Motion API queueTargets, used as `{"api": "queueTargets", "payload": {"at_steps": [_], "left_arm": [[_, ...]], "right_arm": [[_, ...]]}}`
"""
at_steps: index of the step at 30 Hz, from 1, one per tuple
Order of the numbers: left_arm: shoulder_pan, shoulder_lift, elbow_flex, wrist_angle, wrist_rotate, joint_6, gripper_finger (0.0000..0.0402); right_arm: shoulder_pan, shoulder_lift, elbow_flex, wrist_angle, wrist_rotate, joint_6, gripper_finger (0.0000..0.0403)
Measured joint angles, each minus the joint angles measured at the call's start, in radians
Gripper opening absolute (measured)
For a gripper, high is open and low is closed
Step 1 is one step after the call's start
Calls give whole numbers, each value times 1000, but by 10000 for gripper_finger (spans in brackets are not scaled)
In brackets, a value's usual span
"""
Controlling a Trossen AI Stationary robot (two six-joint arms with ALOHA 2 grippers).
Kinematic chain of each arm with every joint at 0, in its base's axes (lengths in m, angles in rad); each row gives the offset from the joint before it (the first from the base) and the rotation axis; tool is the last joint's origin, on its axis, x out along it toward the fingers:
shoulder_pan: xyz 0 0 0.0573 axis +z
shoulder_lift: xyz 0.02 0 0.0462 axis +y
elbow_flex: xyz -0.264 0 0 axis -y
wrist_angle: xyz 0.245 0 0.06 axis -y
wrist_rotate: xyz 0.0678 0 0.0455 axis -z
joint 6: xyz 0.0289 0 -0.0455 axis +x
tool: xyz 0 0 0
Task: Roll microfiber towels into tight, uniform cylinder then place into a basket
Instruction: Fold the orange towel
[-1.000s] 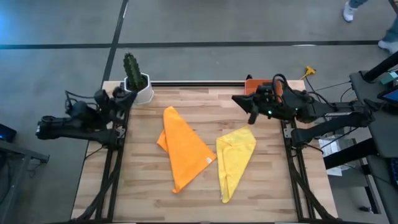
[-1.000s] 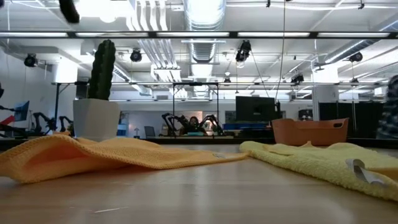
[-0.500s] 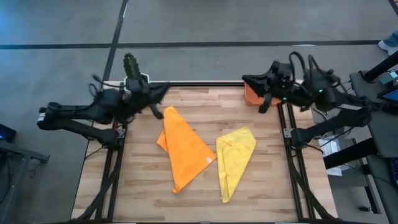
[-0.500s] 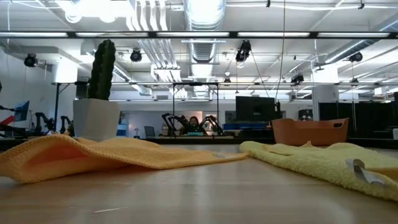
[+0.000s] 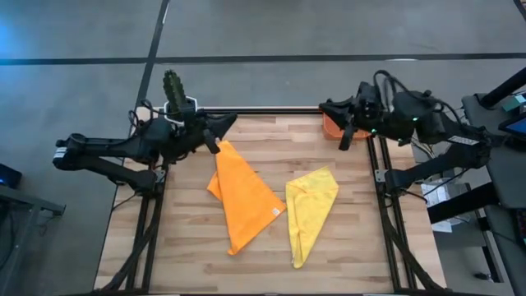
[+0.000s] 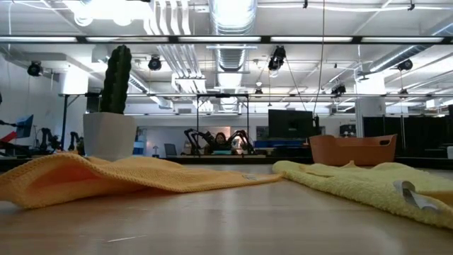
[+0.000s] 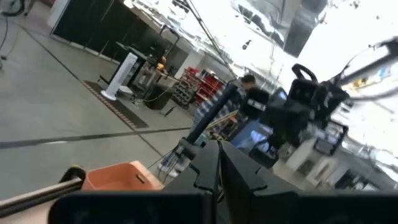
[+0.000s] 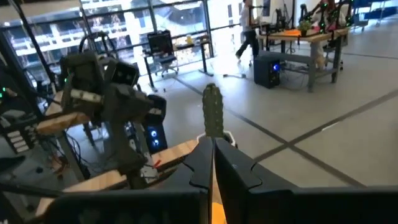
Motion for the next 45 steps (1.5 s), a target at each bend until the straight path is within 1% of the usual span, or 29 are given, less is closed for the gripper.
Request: {"api": "queueTargets", "payload": {"at_steps": [3, 5, 7, 11, 13, 17, 21, 24, 26, 29, 31, 35, 39, 45], "left_arm": [[6, 34, -1, 13, 3, 38, 0], [7, 39, 0, -35, 12, 95, 0], [7, 37, 21, -152, 18, 117, 0], [8, 16, 71, -484, 32, 83, 0], [8, -4, 100, -649, 73, 61, 0], [7, -53, 144, -852, 162, 72, 0], [6, -111, 136, -911, 255, 156, 0], [-1, -153, 129, -940, 260, 164, 0], [-8, -171, 124, -962, 266, 166, 0], [-15, -194, 117, -1005, 290, 167, 0], [-16, -205, 117, -1036, 312, 168, 0], [-15, -213, 116, -1108, 356, 164, 0], [-15, -215, 116, -1151, 411, 114, 0], [-22, -196, 116, -1175, 417, 43, 0]], "right_arm": [[-3, 30, 0, -21, 0, -7, 11], [-13, 63, 0, -59, -1, 9, 11], [-19, 103, 0, -119, -35, 57, 11], [-27, 200, -1, -241, -202, 169, 27], [-26, 255, -1, -293, -271, 203, 47], [-26, 373, -2, -366, -372, 218, 103], [-26, 477, -2, -407, -388, 218, 162], [-26, 551, -2, -411, -457, 187, 193], [-26, 595, -2, -411, -514, 146, 203], [-21, 661, -2, -411, -600, 68, 207], [-14, 702, -2, -412, -626, 14, 204], [7, 767, -2, -409, -630, -71, 195], [29, 823, -1, -408, -630, -201, 192], [51, 892, -1, -402, -630, -325, 192]]}}
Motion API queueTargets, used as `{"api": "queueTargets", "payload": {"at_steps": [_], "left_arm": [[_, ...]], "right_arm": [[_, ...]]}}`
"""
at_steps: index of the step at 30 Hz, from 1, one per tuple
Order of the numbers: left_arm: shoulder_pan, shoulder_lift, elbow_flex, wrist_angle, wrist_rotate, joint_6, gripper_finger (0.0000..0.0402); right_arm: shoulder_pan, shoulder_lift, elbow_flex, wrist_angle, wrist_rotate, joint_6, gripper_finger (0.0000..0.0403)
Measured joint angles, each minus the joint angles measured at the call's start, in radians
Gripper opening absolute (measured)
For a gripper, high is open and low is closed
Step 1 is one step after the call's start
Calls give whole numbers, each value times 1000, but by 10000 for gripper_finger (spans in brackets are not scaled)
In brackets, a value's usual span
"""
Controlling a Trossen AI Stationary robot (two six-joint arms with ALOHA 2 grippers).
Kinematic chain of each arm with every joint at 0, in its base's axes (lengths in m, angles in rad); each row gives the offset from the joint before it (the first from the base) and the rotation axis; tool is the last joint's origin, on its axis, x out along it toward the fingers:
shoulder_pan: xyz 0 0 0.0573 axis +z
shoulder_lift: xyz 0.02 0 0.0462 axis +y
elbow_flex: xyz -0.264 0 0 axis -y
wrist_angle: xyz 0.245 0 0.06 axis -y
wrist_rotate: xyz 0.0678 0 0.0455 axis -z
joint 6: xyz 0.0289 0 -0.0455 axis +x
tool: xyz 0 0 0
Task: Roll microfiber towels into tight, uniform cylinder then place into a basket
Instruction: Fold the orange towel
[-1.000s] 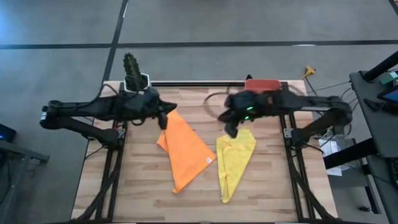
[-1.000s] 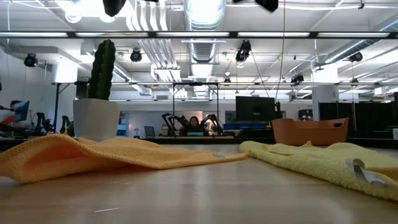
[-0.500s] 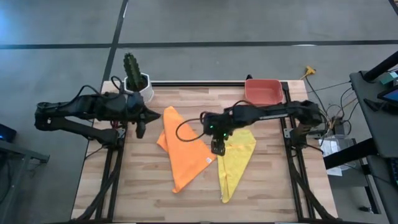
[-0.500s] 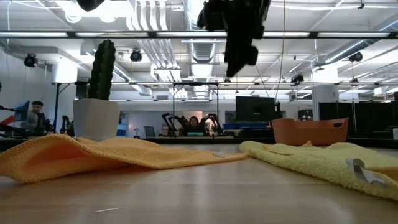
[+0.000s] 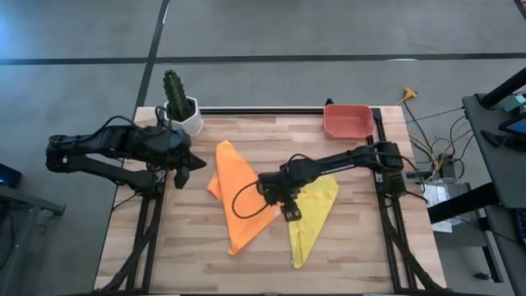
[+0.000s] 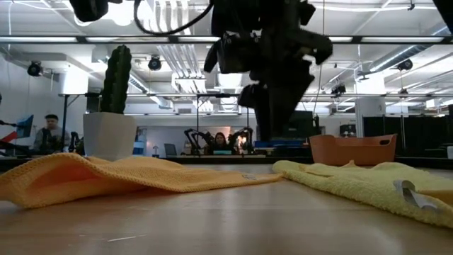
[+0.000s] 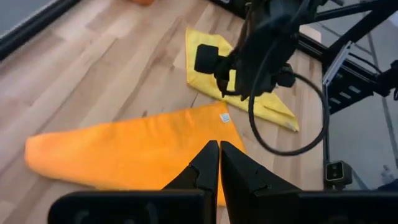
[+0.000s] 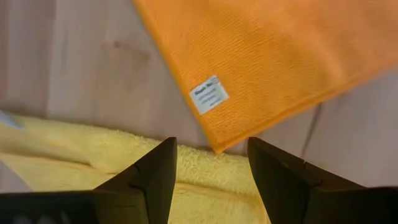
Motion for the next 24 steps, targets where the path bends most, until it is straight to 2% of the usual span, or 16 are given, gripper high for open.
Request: {"api": "queueTargets", "payload": {"at_steps": [5, 11, 16, 19, 24], "left_arm": [[-14, 24, 0, -2, 14, -104, 0], [-38, 65, -1, 4, 18, -293, 0], [-82, 107, -1, 8, 55, -374, 0], [-109, 134, -1, 9, 89, -376, 0], [-139, 171, -1, 8, 102, -376, 0]], "right_arm": [[9, 54, 0, 26, 1, -91, 192], [8, 123, 3, 73, 41, -124, 191], [9, 155, 0, 72, 54, -143, 185], [9, 158, 0, 76, 56, -146, 156], [6, 158, -2, 81, 61, -143, 66]]}}
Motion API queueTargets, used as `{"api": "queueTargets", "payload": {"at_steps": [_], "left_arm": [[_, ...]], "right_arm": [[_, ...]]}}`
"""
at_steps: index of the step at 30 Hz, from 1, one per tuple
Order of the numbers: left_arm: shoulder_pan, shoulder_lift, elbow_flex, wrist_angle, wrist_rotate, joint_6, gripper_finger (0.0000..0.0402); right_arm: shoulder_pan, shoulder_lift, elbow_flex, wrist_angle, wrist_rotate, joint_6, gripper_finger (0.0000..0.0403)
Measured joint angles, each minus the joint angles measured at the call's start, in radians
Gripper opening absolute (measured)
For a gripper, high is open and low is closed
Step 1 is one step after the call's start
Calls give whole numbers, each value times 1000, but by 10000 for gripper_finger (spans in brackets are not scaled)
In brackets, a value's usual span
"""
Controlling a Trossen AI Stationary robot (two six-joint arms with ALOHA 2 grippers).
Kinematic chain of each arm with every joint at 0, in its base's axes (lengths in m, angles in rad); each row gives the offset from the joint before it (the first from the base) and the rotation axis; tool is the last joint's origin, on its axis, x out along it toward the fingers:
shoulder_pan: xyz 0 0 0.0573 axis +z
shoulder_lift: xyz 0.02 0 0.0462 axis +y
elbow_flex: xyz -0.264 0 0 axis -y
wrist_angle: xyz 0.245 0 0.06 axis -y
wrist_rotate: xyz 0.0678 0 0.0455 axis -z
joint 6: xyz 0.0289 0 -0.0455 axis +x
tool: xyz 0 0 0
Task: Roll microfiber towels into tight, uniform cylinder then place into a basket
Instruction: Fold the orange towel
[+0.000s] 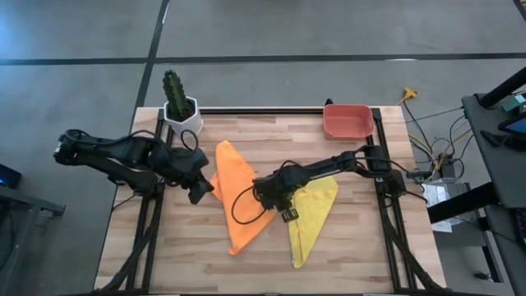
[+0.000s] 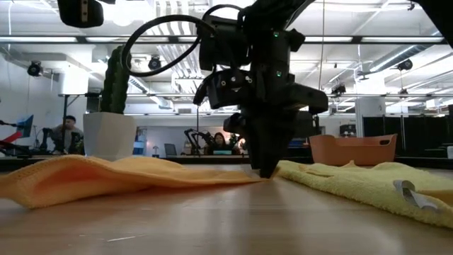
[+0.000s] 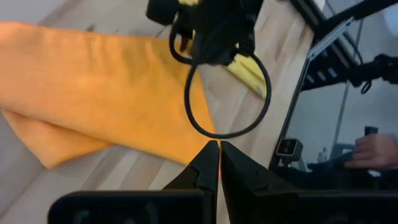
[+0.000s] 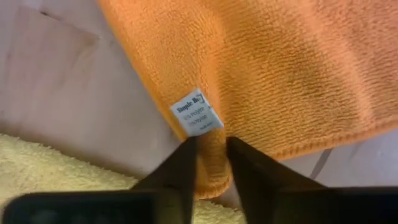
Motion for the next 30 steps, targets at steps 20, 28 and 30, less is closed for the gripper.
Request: {"api": "queueTargets", "payload": {"at_steps": [20, 28, 30], "left_arm": [[-11, -36, 0, -49, -34, 127, 0], [-7, 17, 0, 262, -243, 294, 24], [-5, 36, 4, 292, -274, 299, 48]], "right_arm": [[-92, -398, -9, -24, -4, 252, 9], [-177, -538, 7, 26, 80, 375, 9], [-199, -551, 47, 20, 82, 405, 9]]}}
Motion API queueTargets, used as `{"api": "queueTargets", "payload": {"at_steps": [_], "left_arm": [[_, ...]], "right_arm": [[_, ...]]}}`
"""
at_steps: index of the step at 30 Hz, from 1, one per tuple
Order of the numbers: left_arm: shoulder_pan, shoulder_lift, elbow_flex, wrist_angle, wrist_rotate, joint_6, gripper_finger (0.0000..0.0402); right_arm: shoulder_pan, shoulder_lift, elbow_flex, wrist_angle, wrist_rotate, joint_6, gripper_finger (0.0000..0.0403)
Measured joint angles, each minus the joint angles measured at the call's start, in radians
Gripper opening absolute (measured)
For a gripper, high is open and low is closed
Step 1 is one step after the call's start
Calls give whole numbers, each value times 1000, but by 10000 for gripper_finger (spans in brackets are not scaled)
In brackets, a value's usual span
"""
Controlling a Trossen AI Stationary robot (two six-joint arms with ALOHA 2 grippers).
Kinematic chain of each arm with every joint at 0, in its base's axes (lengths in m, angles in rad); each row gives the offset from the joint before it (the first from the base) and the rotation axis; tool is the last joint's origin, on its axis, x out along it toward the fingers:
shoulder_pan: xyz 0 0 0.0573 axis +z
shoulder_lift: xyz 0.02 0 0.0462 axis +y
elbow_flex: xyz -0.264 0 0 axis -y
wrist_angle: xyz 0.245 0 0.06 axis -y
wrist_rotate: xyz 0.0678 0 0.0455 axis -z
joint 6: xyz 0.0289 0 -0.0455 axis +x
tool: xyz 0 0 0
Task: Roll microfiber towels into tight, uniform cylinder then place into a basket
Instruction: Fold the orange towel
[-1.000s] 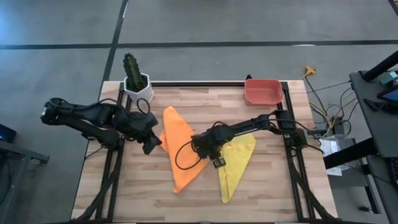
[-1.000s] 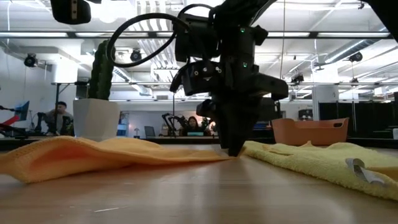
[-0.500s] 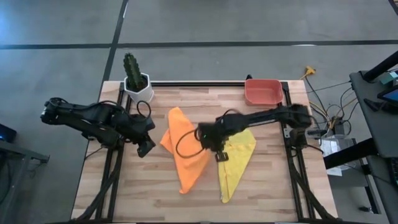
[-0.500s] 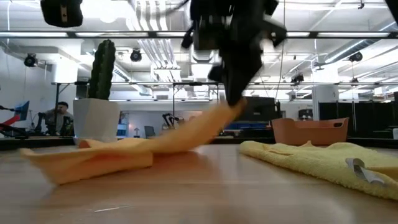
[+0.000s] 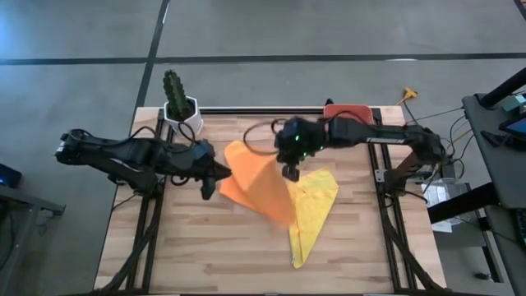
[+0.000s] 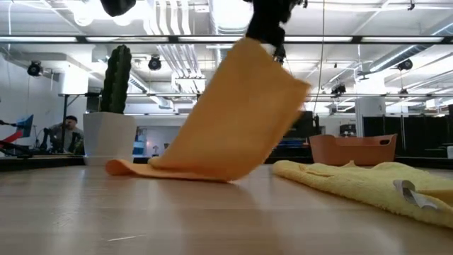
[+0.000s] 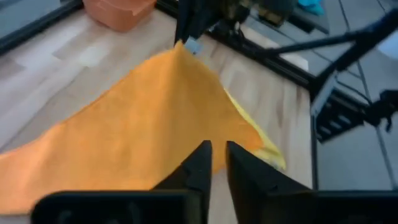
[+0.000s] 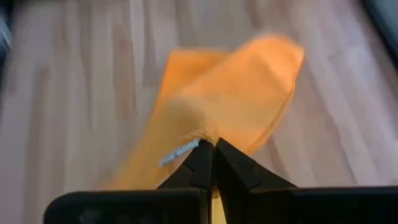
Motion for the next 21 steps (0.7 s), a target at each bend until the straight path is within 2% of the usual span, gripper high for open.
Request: {"api": "queueTargets", "payload": {"at_steps": [7, 12, 17, 20, 21], "left_arm": [[4, 58, 1, 105, -27, -9, 169], [16, 99, 2, 244, -113, -36, 238], [22, 125, 4, 342, -240, -62, 269], [24, 125, 6, 353, -272, -53, 272], [25, 124, 6, 352, -276, -37, 272]], "right_arm": [[-37, 45, 208, -87, 39, -4, 9], [-44, 144, 415, -226, 46, -40, 9], [-44, 258, 650, -390, 96, -135, 9], [-44, 318, 779, -443, 119, -186, 9], [-44, 317, 775, -423, 125, -200, 9]]}}
